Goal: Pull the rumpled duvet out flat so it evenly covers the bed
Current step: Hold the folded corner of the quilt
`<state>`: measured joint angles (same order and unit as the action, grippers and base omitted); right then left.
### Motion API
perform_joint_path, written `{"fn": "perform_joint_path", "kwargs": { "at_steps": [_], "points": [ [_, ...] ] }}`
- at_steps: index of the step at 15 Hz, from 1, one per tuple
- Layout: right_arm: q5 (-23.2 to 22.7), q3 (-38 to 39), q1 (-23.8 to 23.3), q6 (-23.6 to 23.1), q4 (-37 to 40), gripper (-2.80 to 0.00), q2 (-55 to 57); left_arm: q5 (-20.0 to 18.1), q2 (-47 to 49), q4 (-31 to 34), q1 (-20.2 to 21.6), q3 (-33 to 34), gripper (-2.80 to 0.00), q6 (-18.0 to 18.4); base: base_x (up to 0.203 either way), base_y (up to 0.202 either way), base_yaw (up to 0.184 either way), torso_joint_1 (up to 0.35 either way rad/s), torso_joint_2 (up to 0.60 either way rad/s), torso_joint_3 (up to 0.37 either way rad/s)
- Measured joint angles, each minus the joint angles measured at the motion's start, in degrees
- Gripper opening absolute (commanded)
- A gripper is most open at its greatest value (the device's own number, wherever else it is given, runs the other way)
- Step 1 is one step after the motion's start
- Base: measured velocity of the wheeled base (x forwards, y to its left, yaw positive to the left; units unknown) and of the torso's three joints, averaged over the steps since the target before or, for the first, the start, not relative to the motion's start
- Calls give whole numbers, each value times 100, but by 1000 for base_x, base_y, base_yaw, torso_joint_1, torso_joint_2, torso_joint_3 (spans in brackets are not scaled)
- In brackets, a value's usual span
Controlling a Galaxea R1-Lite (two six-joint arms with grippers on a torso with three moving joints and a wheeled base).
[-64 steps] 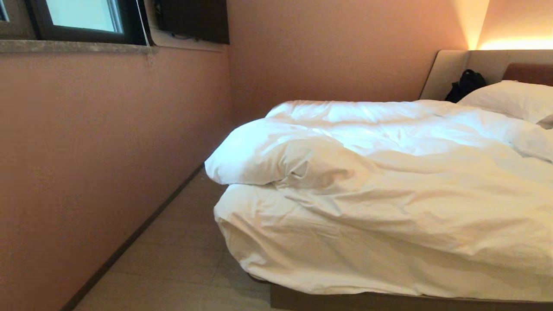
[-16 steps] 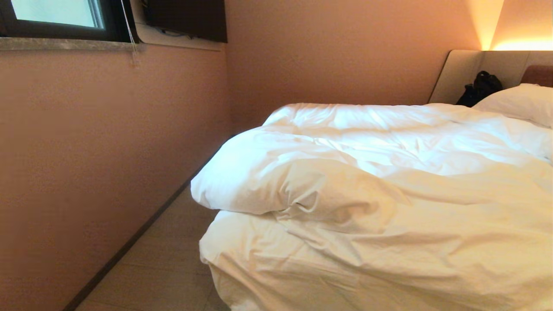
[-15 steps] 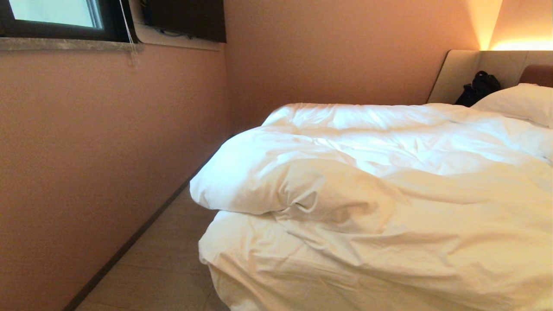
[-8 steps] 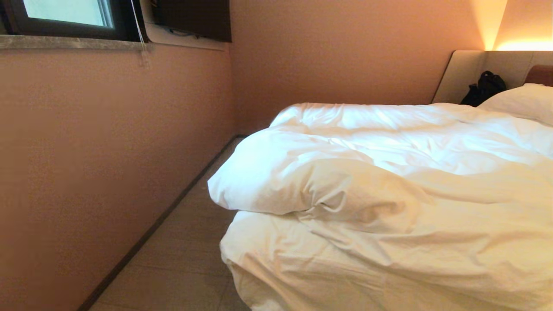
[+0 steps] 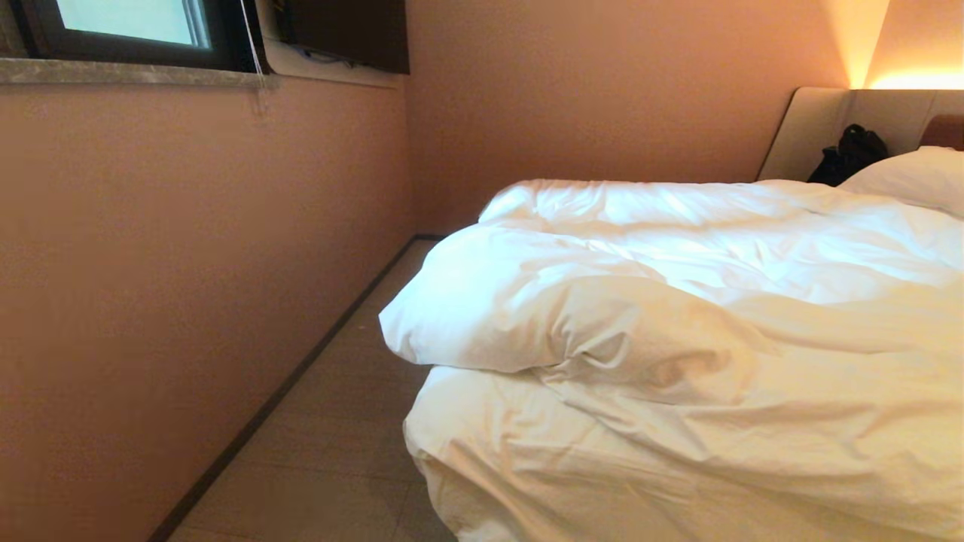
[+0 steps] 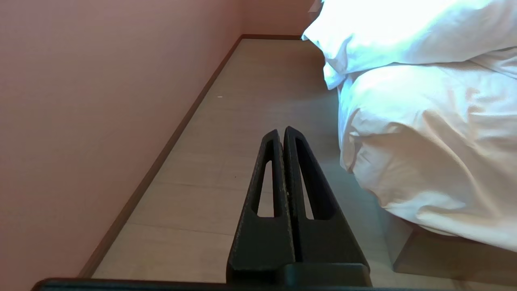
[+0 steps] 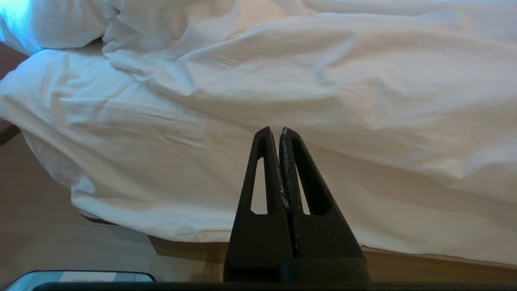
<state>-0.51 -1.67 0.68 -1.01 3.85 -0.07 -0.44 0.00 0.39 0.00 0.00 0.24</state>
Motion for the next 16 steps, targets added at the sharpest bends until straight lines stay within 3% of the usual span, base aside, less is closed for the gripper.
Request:
{"fn": "perform_joint_path", "kwargs": {
  "at_steps": [16],
  "points": [
    [-5, 0, 0, 7, -9, -280, 0, 2, 0, -1, 0, 0, -280, 16, 0, 0, 0, 0, 0, 0]
  ]
}}
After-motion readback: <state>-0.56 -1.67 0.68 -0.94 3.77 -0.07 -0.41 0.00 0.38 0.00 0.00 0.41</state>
